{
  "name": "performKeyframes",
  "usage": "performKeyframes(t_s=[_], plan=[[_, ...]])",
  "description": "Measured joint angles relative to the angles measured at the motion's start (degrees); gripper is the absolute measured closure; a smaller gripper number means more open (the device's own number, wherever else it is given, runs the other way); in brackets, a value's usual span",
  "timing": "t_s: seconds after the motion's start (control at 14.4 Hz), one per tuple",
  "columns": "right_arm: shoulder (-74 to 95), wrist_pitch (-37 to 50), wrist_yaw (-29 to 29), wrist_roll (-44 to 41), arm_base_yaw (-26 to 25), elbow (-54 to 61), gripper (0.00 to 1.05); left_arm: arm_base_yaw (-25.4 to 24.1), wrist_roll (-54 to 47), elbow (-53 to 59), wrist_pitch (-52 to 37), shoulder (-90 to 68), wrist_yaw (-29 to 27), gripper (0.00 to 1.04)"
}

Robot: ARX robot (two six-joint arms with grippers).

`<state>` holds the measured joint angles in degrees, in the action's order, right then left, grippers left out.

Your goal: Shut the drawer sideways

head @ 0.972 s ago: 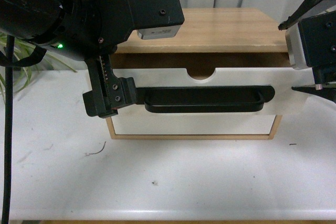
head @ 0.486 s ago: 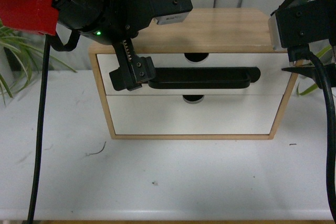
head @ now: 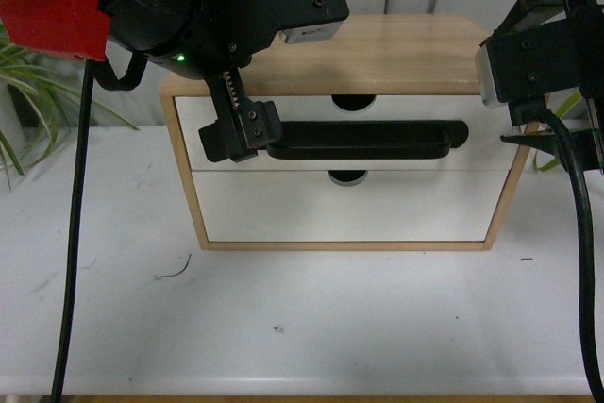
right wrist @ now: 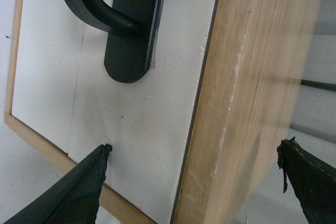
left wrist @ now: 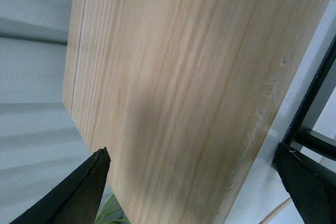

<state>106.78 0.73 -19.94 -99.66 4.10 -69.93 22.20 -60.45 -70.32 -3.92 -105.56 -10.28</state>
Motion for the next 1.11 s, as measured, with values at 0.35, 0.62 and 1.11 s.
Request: performKeyframes(t_s=[0.35, 0.62, 1.11], plan=[[-5.5, -1.4, -1.6, 0.8, 0.0, 2.8, 0.06, 0.5, 2.4, 3.1, 1.9, 3.3, 2.5, 0.07], [-15.8, 10.6, -6.2, 14.4, 0.0, 12.6, 0.06, 1.7, 10.1, 8.4, -1.3, 14.8, 6.5, 0.07], [-38.1, 21.2, 2.4, 84.9, -10.2, 32.0, 0.06, -15.9, 50.8, 28.6, -10.5, 41.5, -3.5, 0.07]])
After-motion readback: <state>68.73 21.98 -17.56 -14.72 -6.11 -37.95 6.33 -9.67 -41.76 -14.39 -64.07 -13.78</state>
